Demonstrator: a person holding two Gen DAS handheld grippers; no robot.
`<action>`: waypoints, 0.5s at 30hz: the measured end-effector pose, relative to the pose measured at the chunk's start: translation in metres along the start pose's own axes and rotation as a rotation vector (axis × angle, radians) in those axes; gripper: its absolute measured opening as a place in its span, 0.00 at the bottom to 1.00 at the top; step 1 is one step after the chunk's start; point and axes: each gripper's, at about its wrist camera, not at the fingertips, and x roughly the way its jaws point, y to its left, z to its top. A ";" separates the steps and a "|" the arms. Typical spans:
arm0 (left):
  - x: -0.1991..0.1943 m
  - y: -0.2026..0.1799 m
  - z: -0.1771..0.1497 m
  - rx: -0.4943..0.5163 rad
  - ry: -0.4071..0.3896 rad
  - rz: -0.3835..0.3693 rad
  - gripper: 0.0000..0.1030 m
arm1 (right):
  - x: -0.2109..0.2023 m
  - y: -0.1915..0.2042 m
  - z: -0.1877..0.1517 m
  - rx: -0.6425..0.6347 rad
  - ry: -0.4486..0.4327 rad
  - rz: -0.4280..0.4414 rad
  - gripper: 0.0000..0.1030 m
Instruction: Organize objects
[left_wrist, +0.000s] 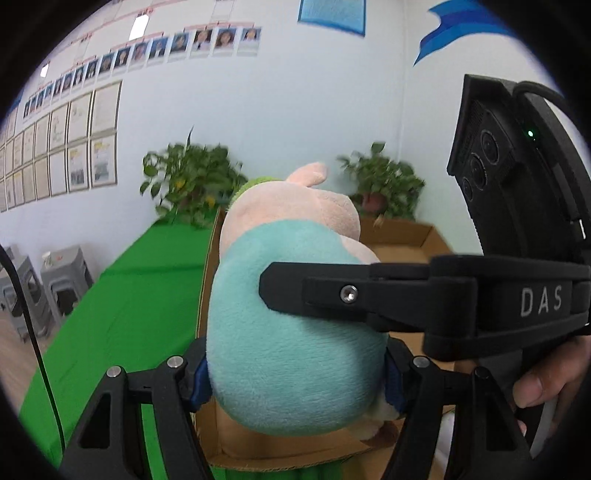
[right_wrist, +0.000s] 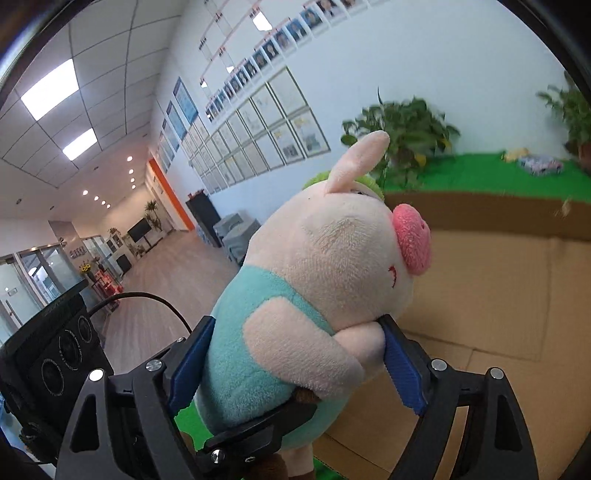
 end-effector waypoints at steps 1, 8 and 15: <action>0.009 0.005 -0.006 -0.030 0.040 0.000 0.68 | 0.015 -0.007 -0.004 0.008 0.015 0.003 0.81; 0.030 0.009 -0.028 -0.063 0.167 0.039 0.69 | 0.095 -0.062 -0.045 0.080 0.109 0.017 0.80; 0.029 0.027 -0.036 -0.124 0.287 0.048 0.75 | 0.128 -0.080 -0.071 0.076 0.164 0.022 0.79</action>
